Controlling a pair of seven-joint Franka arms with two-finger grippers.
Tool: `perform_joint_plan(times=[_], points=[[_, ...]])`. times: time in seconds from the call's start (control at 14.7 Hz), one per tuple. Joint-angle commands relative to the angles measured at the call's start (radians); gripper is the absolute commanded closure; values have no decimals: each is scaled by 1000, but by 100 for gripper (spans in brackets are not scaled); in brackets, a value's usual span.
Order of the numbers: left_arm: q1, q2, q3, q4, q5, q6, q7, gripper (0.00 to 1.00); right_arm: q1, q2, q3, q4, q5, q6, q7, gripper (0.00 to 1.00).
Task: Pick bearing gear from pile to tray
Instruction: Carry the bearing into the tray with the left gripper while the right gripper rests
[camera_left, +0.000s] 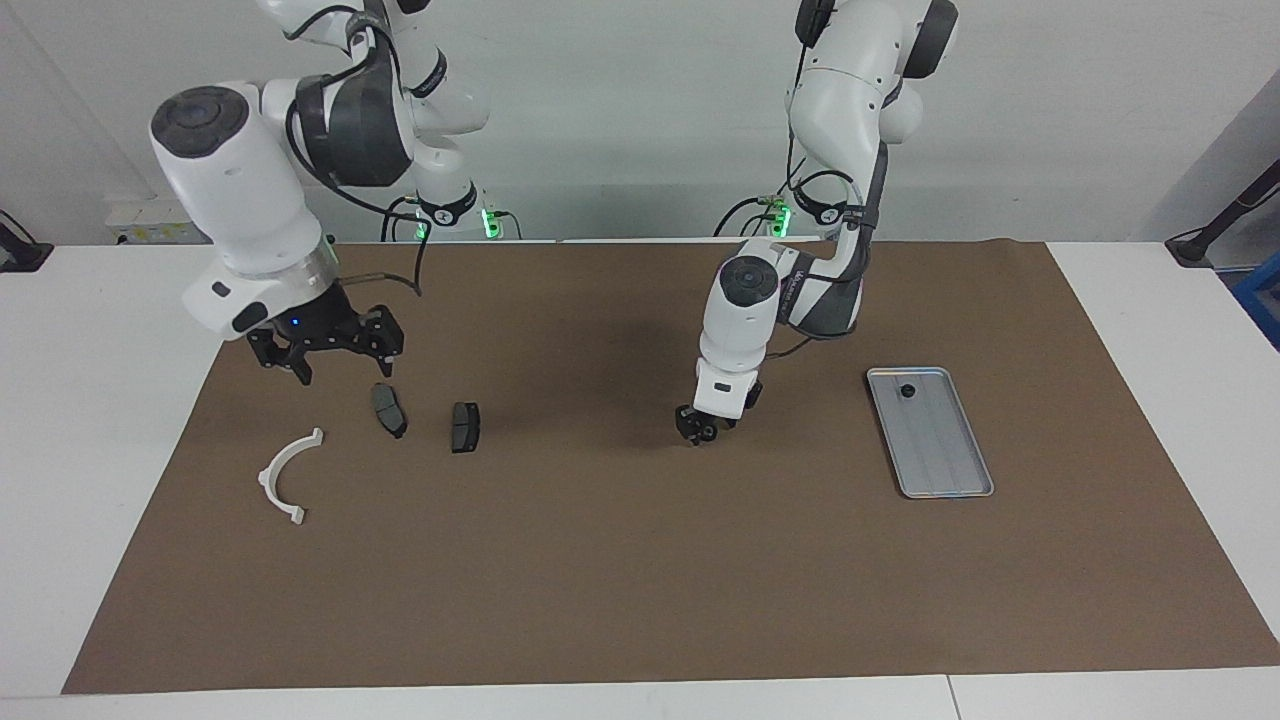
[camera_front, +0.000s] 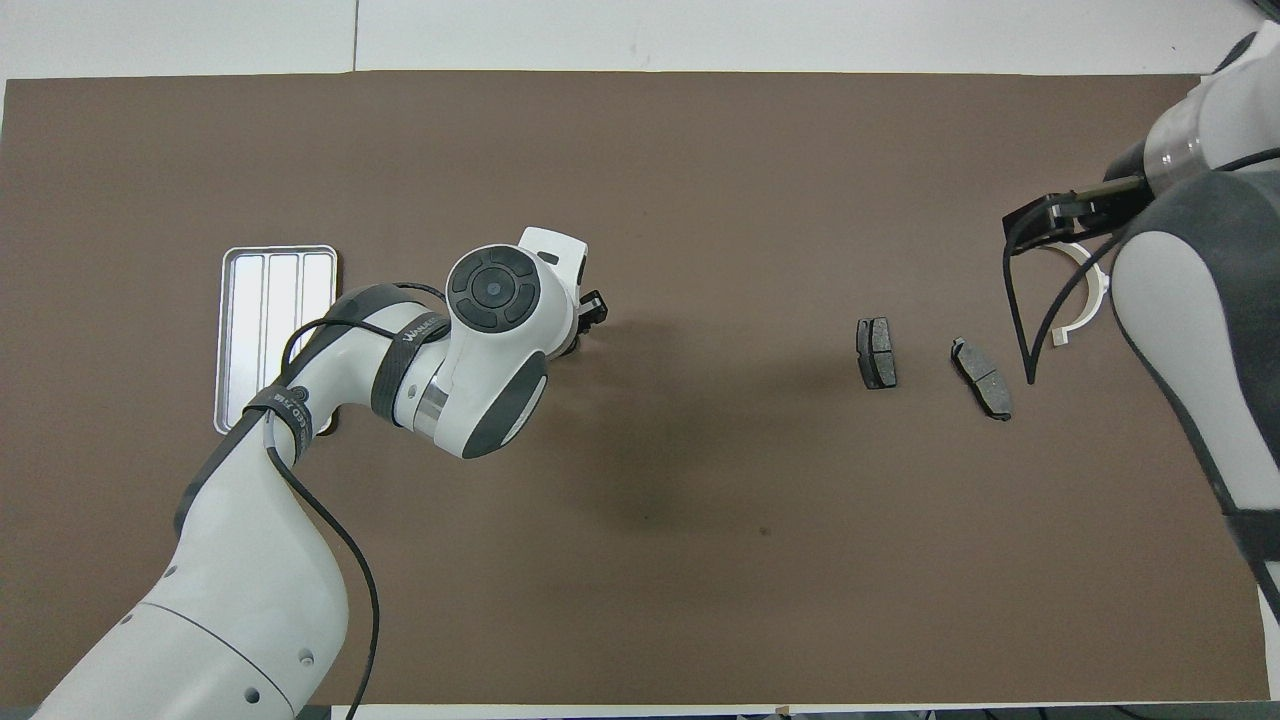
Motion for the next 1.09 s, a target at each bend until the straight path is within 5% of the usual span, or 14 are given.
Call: perform_joint_plan(times=[0.0,0.34,0.54,0.75,1.02], points=[[-20,-8,16,-19,25,16,-27,34,-10,-124,1,-71,27,-68,-25,0],[-36,-11,20,-13,26,-18,-77,86,-10,-227,1,-74,31,-182,-19,0],[-14,-24,31,88,94,-208,-41,89,-10,-229,1,-72,31,-212,-16,0],[169,-137,28,9,74,-233,265,89,-16,-224,2,-69,37,-228,-1,0],[386,-140,28,6,19,-227,719,89,-18,-218,1,-63,77,-212,64,0]])
